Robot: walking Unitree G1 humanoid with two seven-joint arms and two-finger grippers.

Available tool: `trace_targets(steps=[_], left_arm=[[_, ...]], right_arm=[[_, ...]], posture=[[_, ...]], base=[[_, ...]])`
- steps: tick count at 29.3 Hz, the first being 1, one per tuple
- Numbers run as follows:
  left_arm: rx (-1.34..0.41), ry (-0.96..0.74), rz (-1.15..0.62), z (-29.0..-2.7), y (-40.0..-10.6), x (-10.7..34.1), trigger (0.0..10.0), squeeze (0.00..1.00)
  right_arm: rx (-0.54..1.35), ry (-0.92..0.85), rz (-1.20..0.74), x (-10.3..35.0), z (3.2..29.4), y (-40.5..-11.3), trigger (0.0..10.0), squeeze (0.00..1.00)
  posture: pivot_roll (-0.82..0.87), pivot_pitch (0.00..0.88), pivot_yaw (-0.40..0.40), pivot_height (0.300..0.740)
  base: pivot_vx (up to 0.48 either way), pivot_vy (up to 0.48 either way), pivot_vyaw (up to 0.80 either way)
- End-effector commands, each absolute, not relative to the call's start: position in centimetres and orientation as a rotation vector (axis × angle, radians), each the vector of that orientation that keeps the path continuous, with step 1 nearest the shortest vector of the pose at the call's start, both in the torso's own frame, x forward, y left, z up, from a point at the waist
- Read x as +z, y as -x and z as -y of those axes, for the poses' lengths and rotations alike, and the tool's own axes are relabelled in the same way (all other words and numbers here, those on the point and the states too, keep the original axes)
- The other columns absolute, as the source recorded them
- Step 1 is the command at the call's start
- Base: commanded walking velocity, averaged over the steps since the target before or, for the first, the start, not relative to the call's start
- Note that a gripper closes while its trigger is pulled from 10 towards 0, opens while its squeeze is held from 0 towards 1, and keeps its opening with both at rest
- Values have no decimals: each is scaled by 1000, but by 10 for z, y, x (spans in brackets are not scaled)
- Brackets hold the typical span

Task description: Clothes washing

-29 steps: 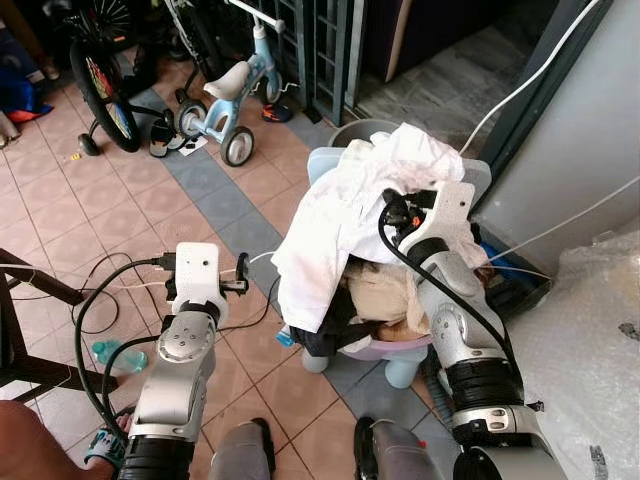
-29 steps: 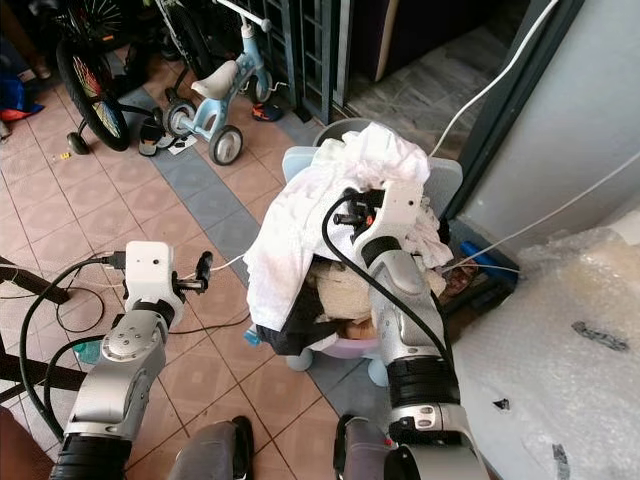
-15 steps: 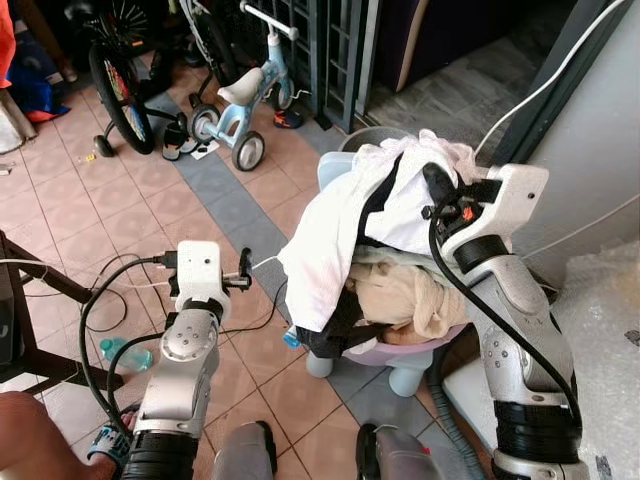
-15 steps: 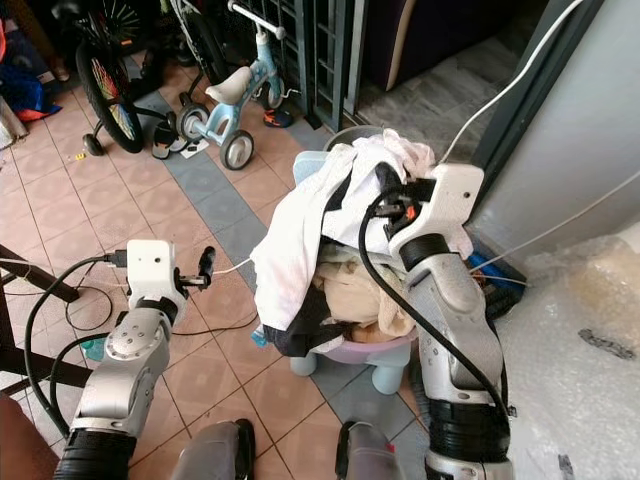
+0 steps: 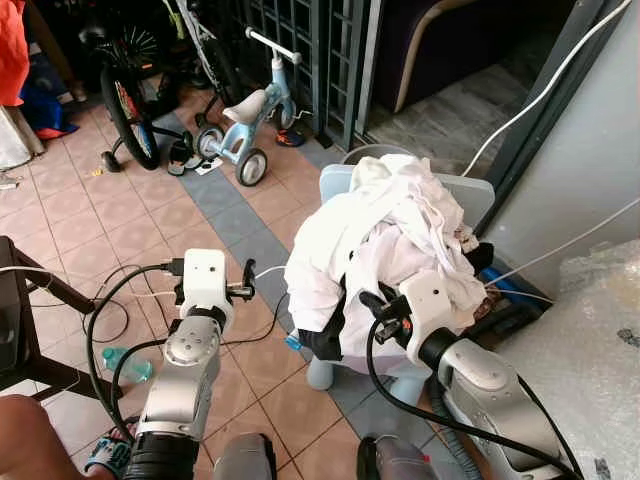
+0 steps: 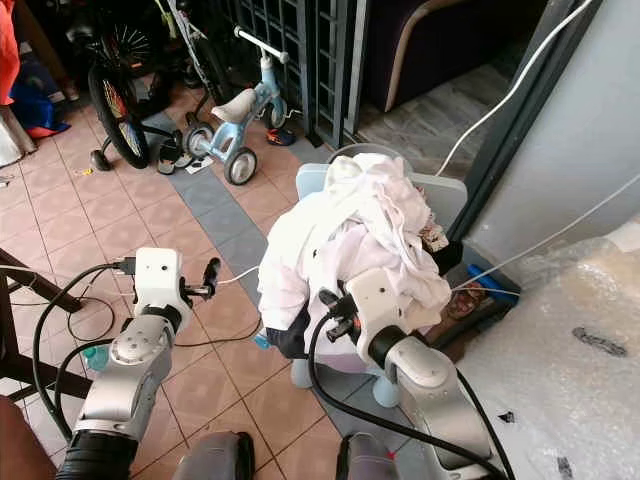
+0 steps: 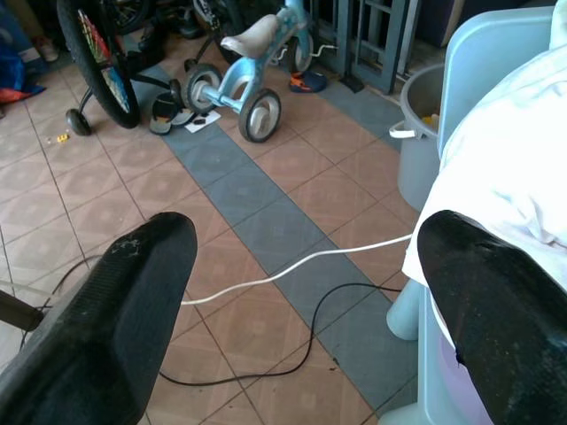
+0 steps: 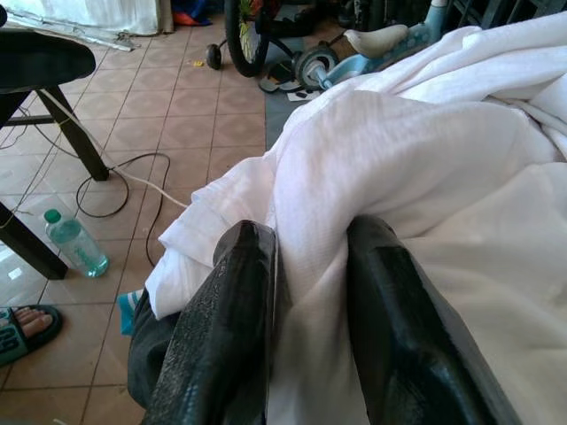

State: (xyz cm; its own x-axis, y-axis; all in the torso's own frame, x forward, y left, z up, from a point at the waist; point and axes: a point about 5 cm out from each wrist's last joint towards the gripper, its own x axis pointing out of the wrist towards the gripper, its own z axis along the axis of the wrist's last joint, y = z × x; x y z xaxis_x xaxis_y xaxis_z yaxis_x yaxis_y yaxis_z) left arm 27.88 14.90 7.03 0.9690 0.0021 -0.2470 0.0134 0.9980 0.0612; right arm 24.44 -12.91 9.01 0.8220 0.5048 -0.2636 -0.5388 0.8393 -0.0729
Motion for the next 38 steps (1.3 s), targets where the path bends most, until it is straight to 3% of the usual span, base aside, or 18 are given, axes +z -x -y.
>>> trace_targets(steps=[1, 6, 12, 20, 31, 32, 33, 34, 36, 38], left_arm=[[-6, -69, -244, -150, -279, 73, 10000, 0], [-10, -69, -243, -150, -279, 74, 10000, 0], [-9, -71, -250, -153, -273, 74, 10000, 0], [-11, -68, -262, -152, -268, 75, 10000, 0], [0, -70, -272, -155, -266, 76, 10000, 0], [-2, -67, -276, -154, -267, 76, 10000, 0], [-3, -66, -277, -154, -267, 76, 10000, 0], [-3, -66, -277, -154, -267, 76, 10000, 0], [-5, -65, -277, -153, -268, 76, 10000, 0], [-4, -63, -280, -152, -269, 76, 10000, 0]], right_arm=[[557, 143, -184, 100, 131, -253, 10000, 1000], [524, 58, 11, 138, 135, -277, 10000, 1000], [521, 42, 88, 156, 137, -293, 10000, 1000], [226, 272, 31, 141, 151, -328, 10000, 1000], [141, 415, -151, 100, 146, -340, 10000, 1000], [162, 449, -223, 87, 142, -338, 10000, 102], [171, 445, -239, 83, 141, -337, 10000, 0], [176, 434, -243, 81, 140, -336, 10000, 0], [183, 420, -245, 78, 137, -335, 78, 0], [200, 423, -257, 73, 133, -334, 0, 0]], posture=[[19, 85, 41, 740], [24, 96, 46, 740], [38, 113, 45, 740], [63, 148, 42, 740], [72, 157, 35, 740], [70, 156, 35, 740], [69, 156, 36, 740], [70, 154, 33, 740], [71, 152, 33, 740], [66, 148, 31, 740]], base=[[0, 0, 0], [0, 0, 0], [0, 0, 0], [0, 0, 0], [0, 0, 0], [0, 0, 0], [0, 0, 0], [0, 0, 0], [0, 0, 0], [0, 0, 0]])
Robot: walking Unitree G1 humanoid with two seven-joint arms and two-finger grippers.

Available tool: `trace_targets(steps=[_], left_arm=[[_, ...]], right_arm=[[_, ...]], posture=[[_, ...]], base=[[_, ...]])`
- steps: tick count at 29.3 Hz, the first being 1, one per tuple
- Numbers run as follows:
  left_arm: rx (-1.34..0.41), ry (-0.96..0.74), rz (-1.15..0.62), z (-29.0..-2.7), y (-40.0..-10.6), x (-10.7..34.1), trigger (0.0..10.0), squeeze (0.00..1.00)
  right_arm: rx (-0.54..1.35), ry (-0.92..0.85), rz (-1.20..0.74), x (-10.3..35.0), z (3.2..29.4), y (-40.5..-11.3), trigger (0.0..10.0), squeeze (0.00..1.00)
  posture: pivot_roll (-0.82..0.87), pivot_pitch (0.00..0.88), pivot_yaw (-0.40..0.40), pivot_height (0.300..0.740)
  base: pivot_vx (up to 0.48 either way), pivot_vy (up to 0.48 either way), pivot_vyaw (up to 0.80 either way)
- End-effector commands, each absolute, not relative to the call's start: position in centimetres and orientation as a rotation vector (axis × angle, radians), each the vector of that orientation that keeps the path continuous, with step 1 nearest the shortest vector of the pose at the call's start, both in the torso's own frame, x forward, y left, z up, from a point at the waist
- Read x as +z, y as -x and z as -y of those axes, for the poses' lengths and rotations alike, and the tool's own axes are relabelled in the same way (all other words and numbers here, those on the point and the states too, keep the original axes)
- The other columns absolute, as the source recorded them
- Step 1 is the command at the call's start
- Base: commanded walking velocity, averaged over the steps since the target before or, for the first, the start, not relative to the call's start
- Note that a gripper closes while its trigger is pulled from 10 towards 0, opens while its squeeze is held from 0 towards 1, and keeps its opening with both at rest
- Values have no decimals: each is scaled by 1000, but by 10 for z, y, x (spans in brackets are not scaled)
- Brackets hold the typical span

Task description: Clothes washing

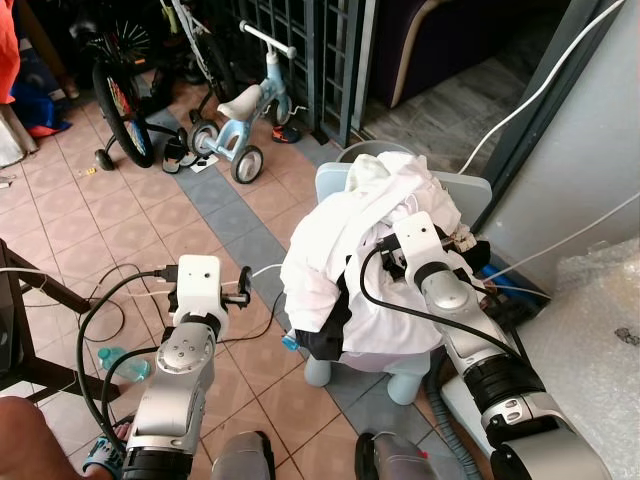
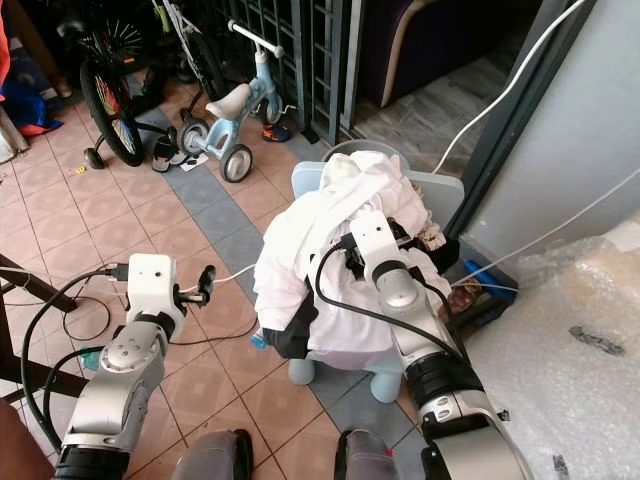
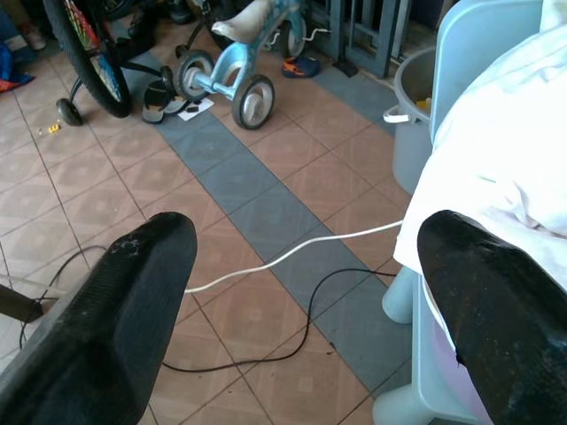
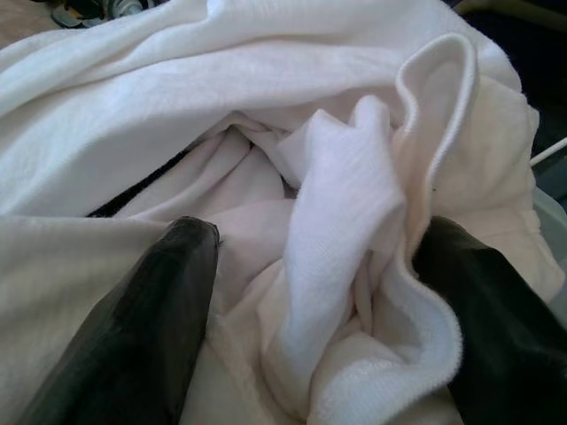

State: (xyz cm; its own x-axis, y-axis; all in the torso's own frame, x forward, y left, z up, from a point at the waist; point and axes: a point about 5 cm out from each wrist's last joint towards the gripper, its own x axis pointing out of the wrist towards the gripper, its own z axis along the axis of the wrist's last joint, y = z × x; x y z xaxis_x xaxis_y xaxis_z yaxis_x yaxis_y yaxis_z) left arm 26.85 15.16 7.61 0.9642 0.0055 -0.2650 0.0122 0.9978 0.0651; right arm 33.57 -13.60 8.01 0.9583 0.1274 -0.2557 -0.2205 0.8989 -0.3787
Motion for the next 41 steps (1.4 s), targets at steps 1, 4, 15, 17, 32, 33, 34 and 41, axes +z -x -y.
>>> trace_targets(steps=[1, 4, 15, 17, 32, 33, 34, 41], left_arm=[[-4, -61, -281, -152, -269, 75, 10000, 0], [-6, -60, -281, -151, -270, 75, 10000, 0], [-4, -52, -277, -148, -275, 75, 10000, 0], [2, -49, -276, -149, -275, 75, 10000, 0], [2, -43, -274, -147, -278, 73, 10000, 0], [6, -52, -271, -147, -278, 73, 10000, 0], [9, -58, -268, -147, -278, 73, 10000, 0], [18, -61, -252, -148, -280, 73, 10000, 0]], right_arm=[[210, 422, -266, 71, 132, -332, 0, 0], [218, 421, -284, 66, 131, -330, 0, 0], [206, 389, -391, 45, 136, -323, 0, 0], [158, 384, -421, 41, 142, -322, 0, 0], [22, 288, -412, 47, 161, -329, 0, 0], [33, 231, -392, 49, 158, -330, 0, 0], [47, 168, -366, 53, 155, -331, 0, 0], [159, 9, -169, 78, 144, -323, 0, 0]], posture=[[65, 147, 31, 740], [63, 143, 27, 740], [58, 124, 17, 740], [58, 124, 15, 740], [49, 108, 11, 740], [48, 106, 12, 740], [48, 104, 13, 740], [29, 80, 17, 740]], base=[[0, 0, 0], [0, 0, 0], [0, 0, 0], [0, 0, 0], [0, 0, 0], [0, 0, 0], [0, 0, 0], [0, 0, 0]])
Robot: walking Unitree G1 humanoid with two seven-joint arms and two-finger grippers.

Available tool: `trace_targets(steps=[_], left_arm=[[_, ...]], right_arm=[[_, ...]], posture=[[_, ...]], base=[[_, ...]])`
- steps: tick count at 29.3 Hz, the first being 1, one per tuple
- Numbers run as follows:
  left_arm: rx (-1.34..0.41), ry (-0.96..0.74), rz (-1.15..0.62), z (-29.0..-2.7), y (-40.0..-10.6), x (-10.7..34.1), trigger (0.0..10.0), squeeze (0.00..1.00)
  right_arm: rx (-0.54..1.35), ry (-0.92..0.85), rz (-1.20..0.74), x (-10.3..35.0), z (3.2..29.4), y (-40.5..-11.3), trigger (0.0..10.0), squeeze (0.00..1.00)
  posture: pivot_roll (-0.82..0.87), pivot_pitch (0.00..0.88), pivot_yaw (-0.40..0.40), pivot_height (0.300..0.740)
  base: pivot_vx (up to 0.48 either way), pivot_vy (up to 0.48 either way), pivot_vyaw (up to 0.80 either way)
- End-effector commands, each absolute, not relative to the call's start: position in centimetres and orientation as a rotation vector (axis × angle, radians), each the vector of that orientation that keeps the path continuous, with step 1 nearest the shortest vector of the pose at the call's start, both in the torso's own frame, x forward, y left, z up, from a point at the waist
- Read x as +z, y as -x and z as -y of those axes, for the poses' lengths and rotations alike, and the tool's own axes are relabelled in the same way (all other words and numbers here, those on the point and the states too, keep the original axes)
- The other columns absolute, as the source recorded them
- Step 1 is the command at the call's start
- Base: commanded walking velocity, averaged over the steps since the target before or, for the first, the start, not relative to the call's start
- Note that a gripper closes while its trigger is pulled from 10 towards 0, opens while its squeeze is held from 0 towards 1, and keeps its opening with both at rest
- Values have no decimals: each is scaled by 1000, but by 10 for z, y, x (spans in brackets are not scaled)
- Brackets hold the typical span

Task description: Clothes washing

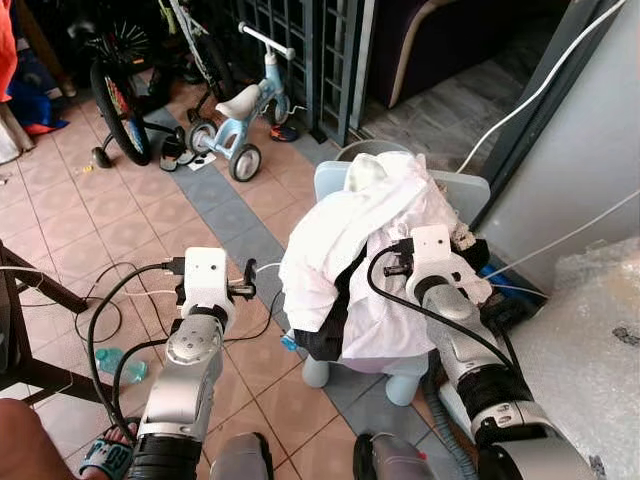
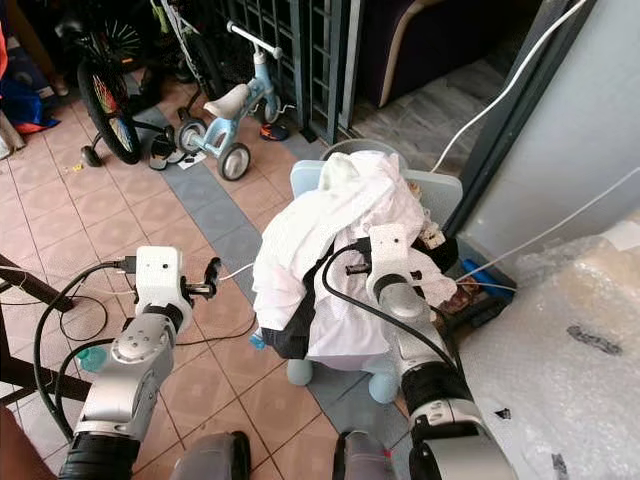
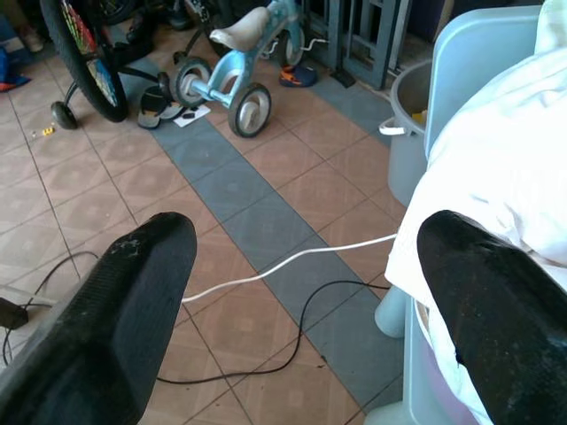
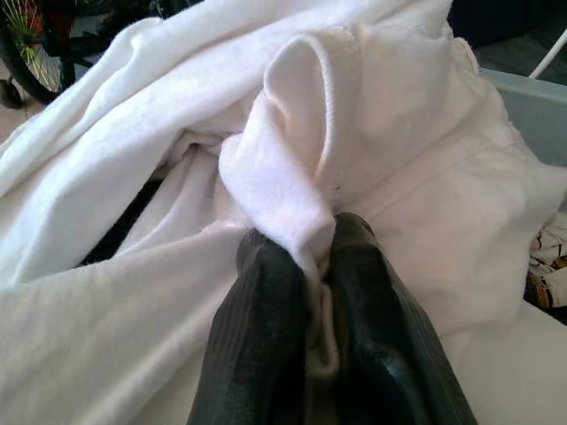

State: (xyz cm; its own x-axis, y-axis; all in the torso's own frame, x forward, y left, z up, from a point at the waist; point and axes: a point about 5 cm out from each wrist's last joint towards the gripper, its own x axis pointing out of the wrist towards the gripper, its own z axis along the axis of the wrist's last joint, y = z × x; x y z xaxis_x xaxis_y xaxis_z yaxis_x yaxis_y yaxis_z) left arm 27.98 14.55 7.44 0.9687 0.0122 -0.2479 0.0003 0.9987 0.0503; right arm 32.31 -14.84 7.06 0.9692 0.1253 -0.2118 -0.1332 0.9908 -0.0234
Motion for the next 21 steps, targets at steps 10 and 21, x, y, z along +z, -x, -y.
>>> trace_targets(steps=[10, 21], left_arm=[[24, -15, -149, -146, -284, 93, 10000, 0], [42, -5, -102, -155, -268, 96, 10000, 0]], right_arm=[[152, -90, 29, 113, 149, -292, 0, 0], [137, -58, 91, 142, 157, -252, 10000, 0]], posture=[[8, 70, 32, 740], [2, 69, 40, 740]], base=[[0, 0, 0], [0, 0, 0]])
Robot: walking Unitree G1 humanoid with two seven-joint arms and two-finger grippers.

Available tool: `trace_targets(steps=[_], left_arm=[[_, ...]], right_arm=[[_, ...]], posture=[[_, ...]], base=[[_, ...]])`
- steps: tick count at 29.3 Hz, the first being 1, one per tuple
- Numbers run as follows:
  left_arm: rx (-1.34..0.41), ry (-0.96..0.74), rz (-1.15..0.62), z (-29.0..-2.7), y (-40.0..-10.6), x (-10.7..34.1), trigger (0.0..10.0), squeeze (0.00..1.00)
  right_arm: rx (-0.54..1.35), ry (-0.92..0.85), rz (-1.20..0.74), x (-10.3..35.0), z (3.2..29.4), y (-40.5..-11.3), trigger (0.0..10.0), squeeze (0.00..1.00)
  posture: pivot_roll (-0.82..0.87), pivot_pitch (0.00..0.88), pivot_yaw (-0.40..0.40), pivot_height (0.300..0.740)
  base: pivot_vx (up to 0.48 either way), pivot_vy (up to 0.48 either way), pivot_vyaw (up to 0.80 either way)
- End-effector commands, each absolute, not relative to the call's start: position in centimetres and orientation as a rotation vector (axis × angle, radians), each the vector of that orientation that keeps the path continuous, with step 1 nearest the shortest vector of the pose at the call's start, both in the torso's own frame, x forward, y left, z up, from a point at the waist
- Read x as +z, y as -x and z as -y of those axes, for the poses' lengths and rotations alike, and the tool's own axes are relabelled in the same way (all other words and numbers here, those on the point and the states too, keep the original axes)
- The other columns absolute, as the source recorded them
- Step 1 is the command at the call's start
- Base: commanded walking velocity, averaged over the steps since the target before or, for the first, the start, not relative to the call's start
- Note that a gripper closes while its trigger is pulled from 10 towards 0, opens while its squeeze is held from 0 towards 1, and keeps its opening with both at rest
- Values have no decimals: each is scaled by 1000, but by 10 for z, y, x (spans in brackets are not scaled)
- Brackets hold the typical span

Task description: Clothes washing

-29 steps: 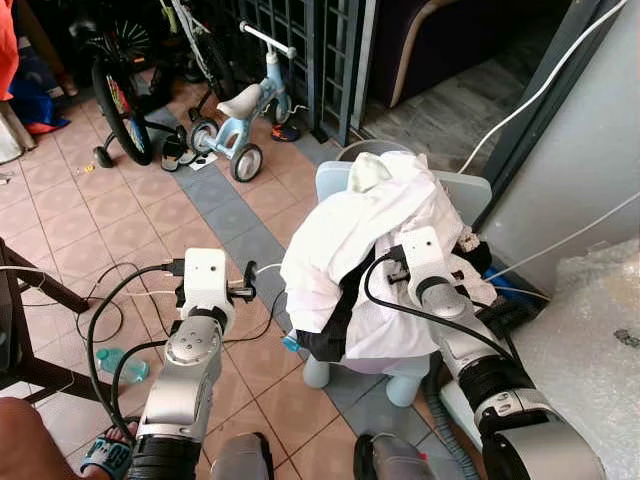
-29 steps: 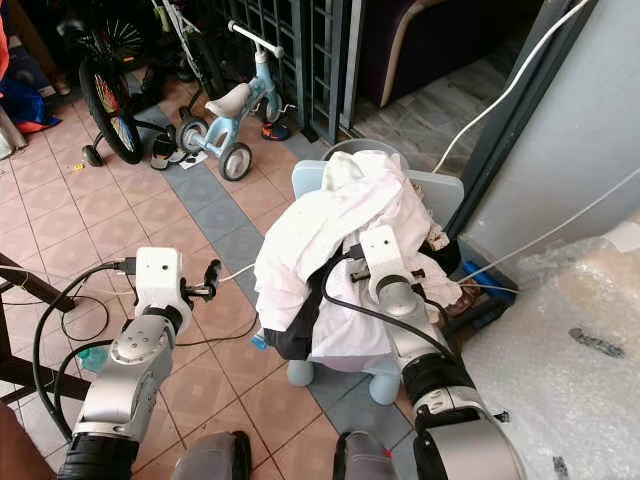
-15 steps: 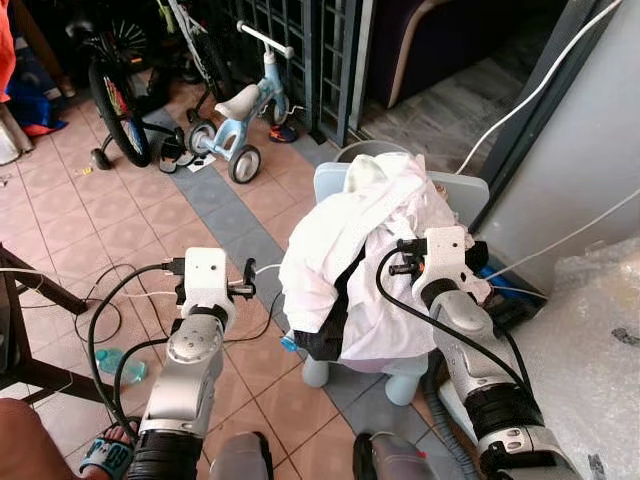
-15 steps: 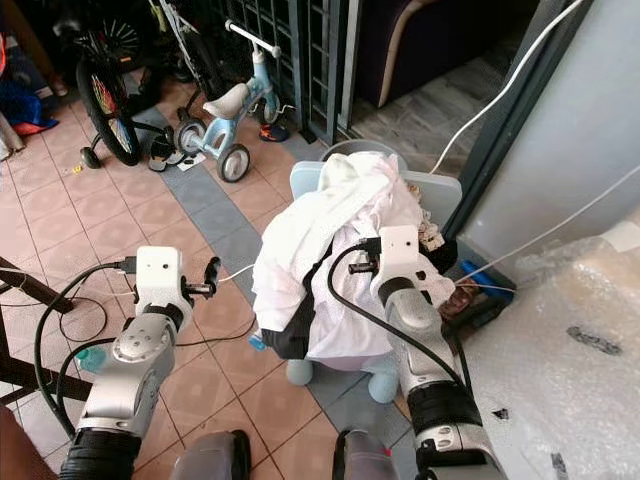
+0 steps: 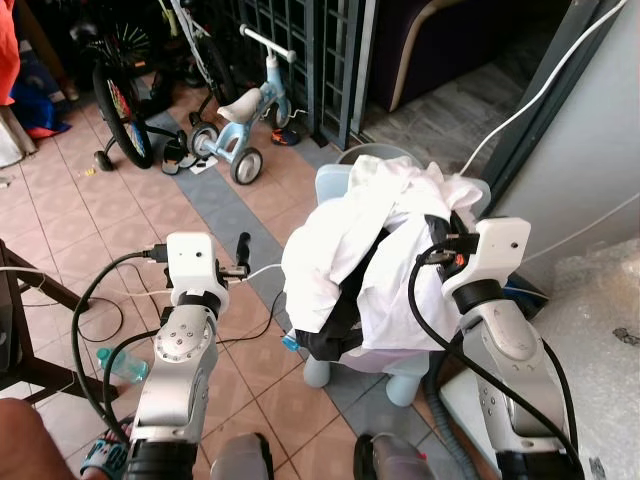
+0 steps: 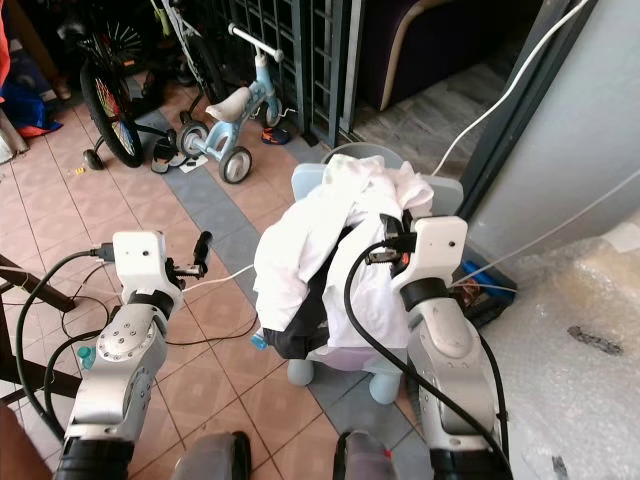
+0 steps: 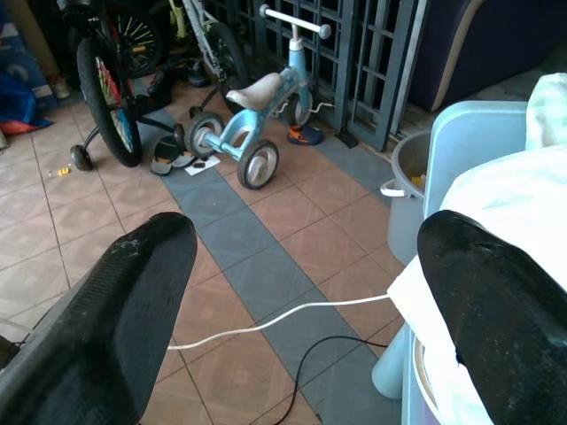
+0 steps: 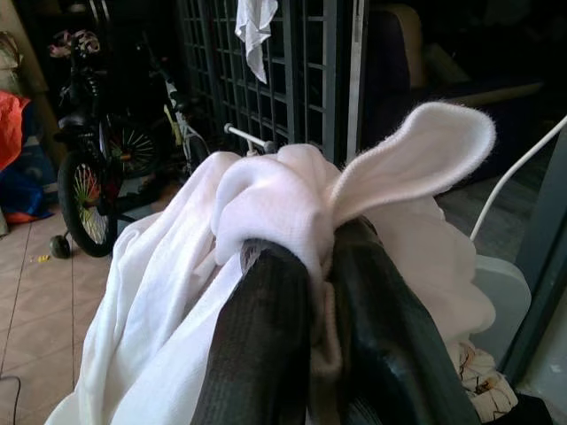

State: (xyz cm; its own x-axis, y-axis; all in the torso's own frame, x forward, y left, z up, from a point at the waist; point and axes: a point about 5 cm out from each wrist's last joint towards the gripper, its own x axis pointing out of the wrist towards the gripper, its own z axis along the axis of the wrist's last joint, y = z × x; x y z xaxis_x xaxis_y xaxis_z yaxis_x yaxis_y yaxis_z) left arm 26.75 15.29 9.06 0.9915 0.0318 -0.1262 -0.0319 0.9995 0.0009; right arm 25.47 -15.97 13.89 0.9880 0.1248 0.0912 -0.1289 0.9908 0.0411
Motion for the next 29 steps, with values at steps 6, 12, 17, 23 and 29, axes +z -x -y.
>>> trace_targets(steps=[6, 12, 17, 23, 29], left_arm=[[15, 5, -92, -148, -262, 98, 10000, 0], [15, 5, -92, -148, -262, 98, 10000, 0], [15, 5, -92, -148, -262, 98, 10000, 0], [15, 5, -92, -148, -262, 98, 10000, 0], [15, 5, -92, -148, -262, 98, 10000, 0]], right_arm=[[111, -89, 52, 140, 157, -247, 10000, 0], [111, -89, 52, 140, 157, -247, 10000, 0], [111, -89, 52, 140, 157, -247, 10000, 0], [111, -89, 52, 140, 157, -247, 10000, 0], [111, -89, 52, 140, 157, -247, 10000, 0]], posture=[[0, 69, 47, 740], [0, 69, 47, 740], [0, 69, 47, 740], [0, 69, 47, 740], [0, 69, 47, 740]], base=[[0, 0, 0], [0, 0, 0], [0, 0, 0], [0, 0, 0], [0, 0, 0]])
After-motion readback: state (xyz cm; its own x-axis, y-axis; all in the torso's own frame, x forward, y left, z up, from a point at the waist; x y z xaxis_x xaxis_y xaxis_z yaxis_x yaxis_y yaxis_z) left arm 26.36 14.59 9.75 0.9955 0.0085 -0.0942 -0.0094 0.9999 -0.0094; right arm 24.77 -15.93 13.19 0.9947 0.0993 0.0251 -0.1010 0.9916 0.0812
